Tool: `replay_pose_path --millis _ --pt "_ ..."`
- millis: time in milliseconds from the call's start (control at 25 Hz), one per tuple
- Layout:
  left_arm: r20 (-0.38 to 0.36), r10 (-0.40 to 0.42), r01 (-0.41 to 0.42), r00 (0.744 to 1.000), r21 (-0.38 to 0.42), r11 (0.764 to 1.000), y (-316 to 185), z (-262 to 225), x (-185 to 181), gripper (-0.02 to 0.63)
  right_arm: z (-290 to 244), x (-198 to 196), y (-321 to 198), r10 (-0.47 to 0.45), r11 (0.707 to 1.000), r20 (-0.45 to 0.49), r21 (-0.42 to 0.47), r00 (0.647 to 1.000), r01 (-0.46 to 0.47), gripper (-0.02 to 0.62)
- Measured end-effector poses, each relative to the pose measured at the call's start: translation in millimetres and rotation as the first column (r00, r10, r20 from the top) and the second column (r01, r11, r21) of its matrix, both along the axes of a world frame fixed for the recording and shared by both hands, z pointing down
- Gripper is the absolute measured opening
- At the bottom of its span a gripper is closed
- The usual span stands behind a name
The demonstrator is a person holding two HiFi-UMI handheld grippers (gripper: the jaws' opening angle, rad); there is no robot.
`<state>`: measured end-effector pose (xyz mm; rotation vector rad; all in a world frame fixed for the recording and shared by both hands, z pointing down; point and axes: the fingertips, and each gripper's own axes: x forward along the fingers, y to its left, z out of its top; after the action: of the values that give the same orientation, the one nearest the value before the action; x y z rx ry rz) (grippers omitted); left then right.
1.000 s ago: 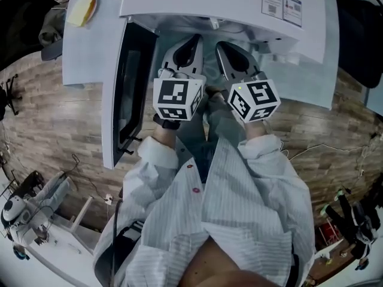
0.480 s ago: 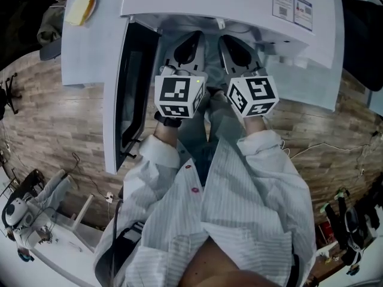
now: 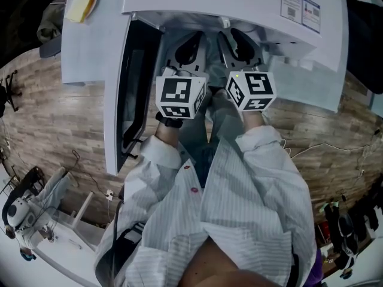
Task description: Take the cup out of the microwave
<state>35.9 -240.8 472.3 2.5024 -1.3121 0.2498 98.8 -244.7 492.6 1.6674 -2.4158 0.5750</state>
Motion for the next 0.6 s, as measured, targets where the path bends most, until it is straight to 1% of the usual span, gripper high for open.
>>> replay_pose_path --millis 320,600 --pt "0.008 0.016 -0.016 1.0 0.017 1.0 -3.2 -0.7 -1.6 0.009 -2.3 0.4 -13.5 0.043 0.998 -0.046 0.056 0.998 -0.04 0.164" --pt "0.002 0.033 -0.033 0.999 0.029 0.999 -5.0 -0.4 -2.9 0.008 -0.3 -0.5 -25.4 0.076 0.994 -0.059 0.088 0.995 -0.071 0.167"
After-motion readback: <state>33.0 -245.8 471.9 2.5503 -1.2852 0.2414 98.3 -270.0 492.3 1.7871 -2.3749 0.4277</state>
